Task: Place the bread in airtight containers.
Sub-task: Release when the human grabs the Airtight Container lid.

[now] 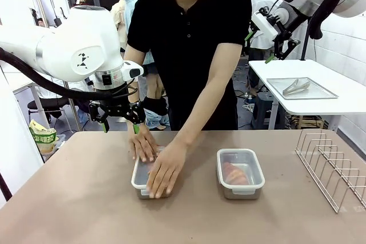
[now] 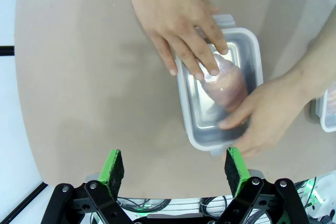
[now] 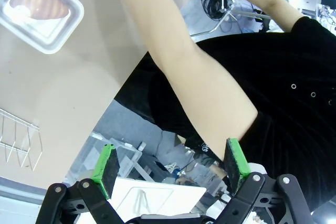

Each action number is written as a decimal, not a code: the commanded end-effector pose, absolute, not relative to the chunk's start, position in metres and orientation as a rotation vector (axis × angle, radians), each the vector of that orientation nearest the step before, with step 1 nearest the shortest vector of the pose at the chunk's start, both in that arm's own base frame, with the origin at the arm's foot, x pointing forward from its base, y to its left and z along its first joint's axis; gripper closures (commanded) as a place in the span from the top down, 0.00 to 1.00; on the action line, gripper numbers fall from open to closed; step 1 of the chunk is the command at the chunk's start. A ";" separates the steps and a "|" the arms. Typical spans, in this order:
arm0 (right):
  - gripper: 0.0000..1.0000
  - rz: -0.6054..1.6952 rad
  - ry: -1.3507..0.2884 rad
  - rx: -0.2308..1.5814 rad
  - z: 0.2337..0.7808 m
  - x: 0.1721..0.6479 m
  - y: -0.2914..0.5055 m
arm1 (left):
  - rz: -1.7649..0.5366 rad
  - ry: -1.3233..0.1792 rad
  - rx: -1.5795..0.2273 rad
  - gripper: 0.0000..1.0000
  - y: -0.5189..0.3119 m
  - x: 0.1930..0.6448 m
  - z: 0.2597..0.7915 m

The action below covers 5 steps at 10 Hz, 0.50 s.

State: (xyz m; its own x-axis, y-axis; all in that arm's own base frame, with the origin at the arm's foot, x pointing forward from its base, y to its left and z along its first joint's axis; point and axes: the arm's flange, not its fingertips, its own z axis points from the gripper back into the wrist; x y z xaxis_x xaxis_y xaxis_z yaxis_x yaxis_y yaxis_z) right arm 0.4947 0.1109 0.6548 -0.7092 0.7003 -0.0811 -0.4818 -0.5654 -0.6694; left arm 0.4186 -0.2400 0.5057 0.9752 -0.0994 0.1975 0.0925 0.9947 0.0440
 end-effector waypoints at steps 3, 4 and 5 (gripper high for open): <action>1.00 2.253 -0.835 -0.460 0.656 0.495 0.111 | -0.099 -0.200 0.039 1.00 -0.238 0.419 0.508; 1.00 2.253 -0.835 -0.460 0.656 0.495 0.111 | -0.099 -0.200 0.039 1.00 -0.238 0.419 0.508; 1.00 2.253 -0.835 -0.460 0.656 0.495 0.111 | -0.099 -0.200 0.039 1.00 -0.238 0.419 0.508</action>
